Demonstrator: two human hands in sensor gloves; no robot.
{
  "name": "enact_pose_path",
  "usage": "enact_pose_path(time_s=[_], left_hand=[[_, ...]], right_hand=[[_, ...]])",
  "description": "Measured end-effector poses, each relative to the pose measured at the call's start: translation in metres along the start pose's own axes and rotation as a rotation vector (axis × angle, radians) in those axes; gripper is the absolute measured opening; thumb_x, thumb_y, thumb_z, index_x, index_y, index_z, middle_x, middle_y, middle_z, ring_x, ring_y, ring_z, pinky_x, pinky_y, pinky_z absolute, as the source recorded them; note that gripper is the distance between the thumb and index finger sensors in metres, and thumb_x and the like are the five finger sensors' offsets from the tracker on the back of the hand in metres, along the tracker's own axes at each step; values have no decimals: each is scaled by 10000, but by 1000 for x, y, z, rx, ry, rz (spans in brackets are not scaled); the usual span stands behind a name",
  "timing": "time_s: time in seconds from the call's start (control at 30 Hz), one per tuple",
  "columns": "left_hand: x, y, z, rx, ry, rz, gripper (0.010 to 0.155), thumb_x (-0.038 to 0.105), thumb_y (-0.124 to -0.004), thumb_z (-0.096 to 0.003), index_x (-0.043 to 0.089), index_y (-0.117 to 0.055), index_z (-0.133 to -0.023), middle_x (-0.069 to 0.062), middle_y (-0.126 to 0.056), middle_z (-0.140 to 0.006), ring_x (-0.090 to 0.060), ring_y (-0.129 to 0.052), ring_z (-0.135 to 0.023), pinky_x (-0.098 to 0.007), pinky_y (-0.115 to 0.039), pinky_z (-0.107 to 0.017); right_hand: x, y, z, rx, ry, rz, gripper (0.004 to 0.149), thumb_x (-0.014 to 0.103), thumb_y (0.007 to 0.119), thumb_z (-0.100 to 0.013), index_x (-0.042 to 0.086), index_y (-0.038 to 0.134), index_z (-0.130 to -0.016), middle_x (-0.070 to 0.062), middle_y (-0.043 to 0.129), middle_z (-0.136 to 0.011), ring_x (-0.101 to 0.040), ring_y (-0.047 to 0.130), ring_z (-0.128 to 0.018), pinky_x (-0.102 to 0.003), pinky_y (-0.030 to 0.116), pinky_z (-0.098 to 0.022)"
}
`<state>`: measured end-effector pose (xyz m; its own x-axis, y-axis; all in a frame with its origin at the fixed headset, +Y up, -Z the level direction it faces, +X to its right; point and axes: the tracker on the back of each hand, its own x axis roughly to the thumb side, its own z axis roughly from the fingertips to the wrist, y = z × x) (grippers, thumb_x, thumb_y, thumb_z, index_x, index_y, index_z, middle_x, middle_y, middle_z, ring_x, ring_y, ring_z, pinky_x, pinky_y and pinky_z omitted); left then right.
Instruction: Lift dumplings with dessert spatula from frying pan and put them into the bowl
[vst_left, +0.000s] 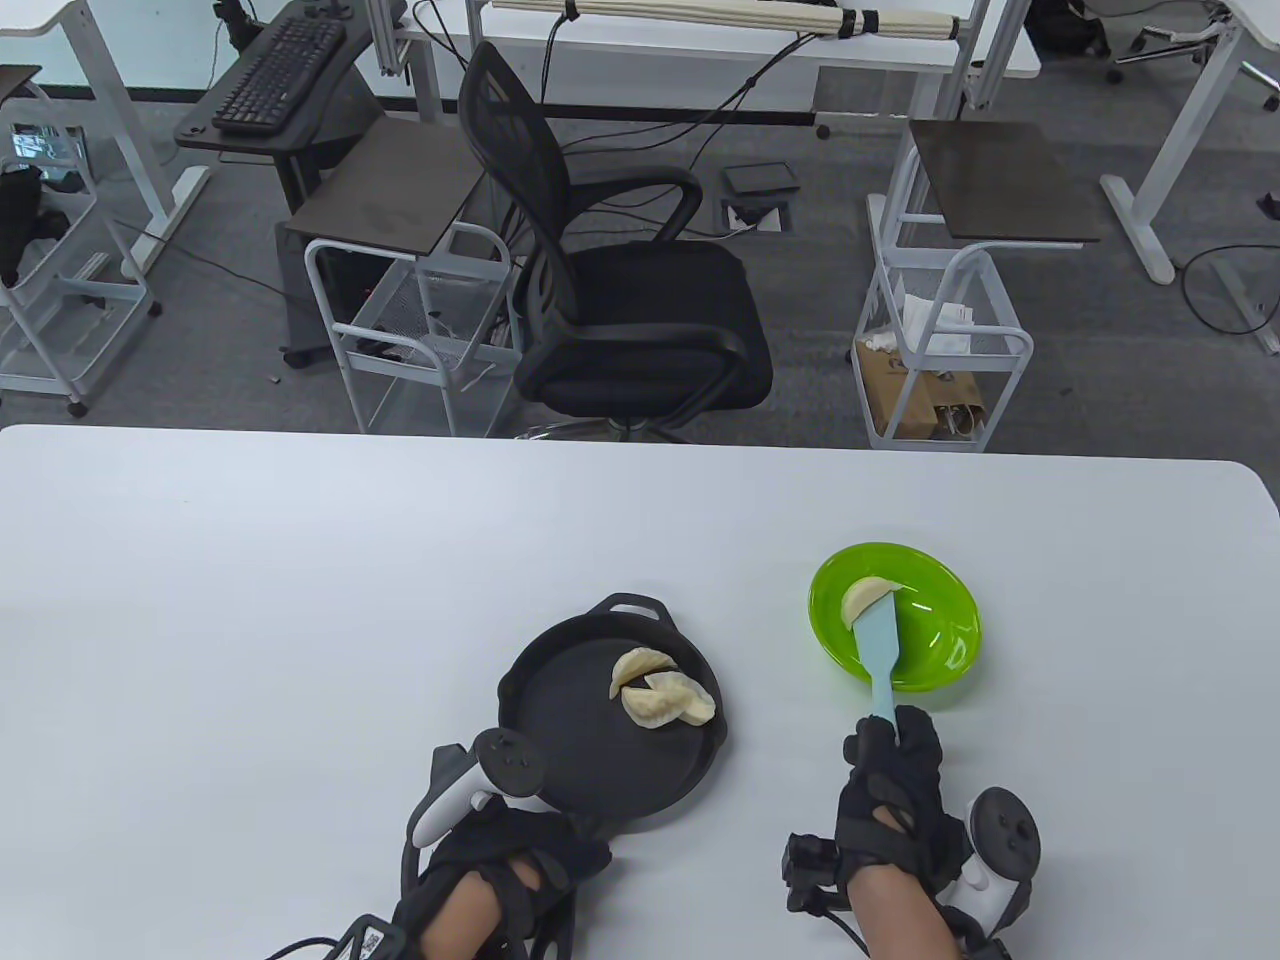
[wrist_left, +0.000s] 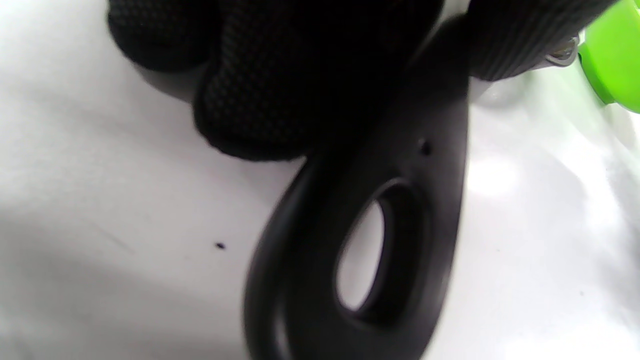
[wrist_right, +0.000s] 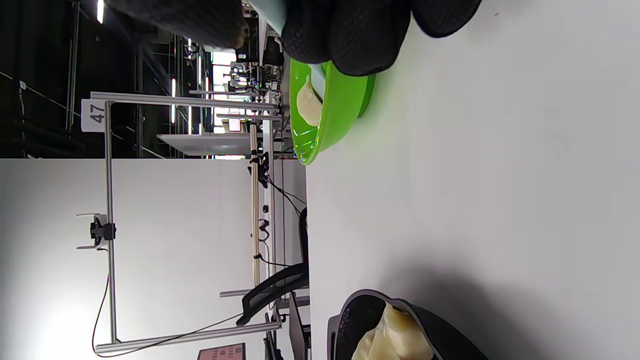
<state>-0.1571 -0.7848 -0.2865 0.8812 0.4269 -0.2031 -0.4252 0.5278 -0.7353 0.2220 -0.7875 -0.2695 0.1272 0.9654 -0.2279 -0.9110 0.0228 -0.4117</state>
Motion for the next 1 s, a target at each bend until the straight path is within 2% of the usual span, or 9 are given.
enact_pose_path(time_s=[0.27, 0.7, 1.0], left_hand=[[0, 0, 0, -3, 0, 2, 638, 670, -753, -469, 209, -711, -908, 56, -1074, -551, -207, -1032, -397, -467, -773, -480], [0, 0, 0, -2, 3, 4, 638, 672, -752, -469, 209, -712, -906, 60, -1073, -553, -207, -1032, -397, -468, -774, -478], [0, 0, 0, -2, 3, 4, 638, 673, -749, -470, 209, -712, -906, 60, -1073, -553, -205, -1032, -399, -466, -774, -478]], right_hand=[[8, -3, -1, -21, -107, 70, 622, 375, 641, -617, 216, 271, -1090, -132, 435, -1075, -416, 568, -924, -615, 418, -751], [15, -4, 2, -14, -177, 64, 619, 376, 640, -616, 210, 278, -1090, -131, 441, -1076, -417, 570, -925, -617, 420, -750], [21, -1, 7, 7, -252, 91, 572, 372, 656, -619, 246, 369, -1098, -133, 471, -1073, -422, 589, -918, -619, 431, -748]])
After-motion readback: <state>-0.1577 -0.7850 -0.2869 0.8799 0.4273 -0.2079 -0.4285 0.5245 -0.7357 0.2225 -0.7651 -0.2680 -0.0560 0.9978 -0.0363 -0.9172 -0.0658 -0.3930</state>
